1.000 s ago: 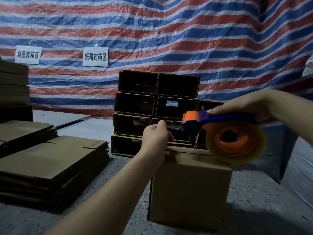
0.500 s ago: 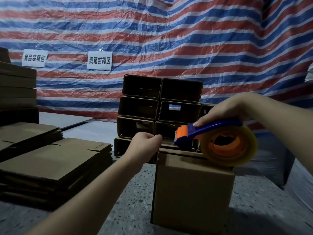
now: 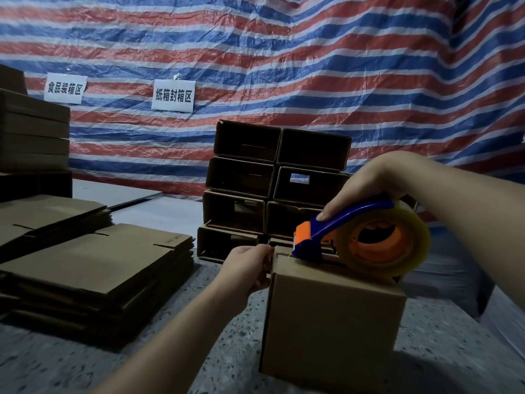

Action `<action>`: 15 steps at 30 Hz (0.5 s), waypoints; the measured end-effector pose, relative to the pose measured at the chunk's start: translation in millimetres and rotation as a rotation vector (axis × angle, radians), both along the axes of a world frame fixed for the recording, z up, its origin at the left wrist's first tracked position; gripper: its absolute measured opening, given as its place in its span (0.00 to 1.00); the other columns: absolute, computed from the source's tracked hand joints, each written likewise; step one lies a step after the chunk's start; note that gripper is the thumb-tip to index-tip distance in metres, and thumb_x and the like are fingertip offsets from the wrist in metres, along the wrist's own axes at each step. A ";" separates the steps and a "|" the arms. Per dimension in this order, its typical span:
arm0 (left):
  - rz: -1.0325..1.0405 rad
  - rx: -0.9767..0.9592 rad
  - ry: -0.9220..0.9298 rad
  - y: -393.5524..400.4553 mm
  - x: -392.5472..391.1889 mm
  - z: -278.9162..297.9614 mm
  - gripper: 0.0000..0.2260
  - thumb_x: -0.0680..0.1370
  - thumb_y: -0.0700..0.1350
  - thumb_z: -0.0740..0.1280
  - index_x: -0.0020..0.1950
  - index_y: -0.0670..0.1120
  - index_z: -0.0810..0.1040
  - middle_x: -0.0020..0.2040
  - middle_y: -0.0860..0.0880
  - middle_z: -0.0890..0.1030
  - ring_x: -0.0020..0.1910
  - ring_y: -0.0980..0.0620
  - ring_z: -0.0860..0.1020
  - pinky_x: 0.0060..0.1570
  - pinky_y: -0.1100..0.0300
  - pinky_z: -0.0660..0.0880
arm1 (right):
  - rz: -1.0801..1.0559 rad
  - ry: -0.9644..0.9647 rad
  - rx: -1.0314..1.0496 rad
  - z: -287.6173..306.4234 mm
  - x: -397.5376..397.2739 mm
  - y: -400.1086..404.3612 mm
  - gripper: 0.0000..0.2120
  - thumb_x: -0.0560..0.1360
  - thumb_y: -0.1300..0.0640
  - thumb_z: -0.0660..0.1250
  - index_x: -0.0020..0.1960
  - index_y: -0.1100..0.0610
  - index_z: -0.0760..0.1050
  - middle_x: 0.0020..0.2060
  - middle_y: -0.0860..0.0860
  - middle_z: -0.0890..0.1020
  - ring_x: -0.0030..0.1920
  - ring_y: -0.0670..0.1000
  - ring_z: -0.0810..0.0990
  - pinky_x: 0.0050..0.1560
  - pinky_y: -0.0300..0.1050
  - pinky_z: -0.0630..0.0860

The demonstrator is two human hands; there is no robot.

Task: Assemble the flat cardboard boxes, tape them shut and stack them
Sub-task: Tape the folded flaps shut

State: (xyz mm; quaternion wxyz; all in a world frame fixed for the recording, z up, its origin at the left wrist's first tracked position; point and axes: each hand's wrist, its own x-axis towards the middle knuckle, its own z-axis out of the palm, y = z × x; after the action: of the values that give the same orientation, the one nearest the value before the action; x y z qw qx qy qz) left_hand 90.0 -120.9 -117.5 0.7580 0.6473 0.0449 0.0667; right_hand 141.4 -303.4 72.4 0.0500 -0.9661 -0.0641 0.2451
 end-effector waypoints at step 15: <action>-0.051 0.144 0.060 0.0 3.0 -16.0 0.13 0.81 0.54 0.63 0.44 0.46 0.76 0.41 0.46 0.69 0.36 0.51 0.67 0.36 0.58 0.69 | -0.020 0.017 -0.016 -4.0 4.0 8.0 0.35 0.65 0.35 0.72 0.64 0.57 0.80 0.42 0.53 0.84 0.36 0.48 0.82 0.38 0.39 0.79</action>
State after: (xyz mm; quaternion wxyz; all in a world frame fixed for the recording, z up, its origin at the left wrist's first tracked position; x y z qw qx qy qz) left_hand 93.0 -120.9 -133.5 0.7093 0.7027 0.0464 0.0312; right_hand 145.3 -295.4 68.5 0.0451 -0.9649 -0.0519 0.2535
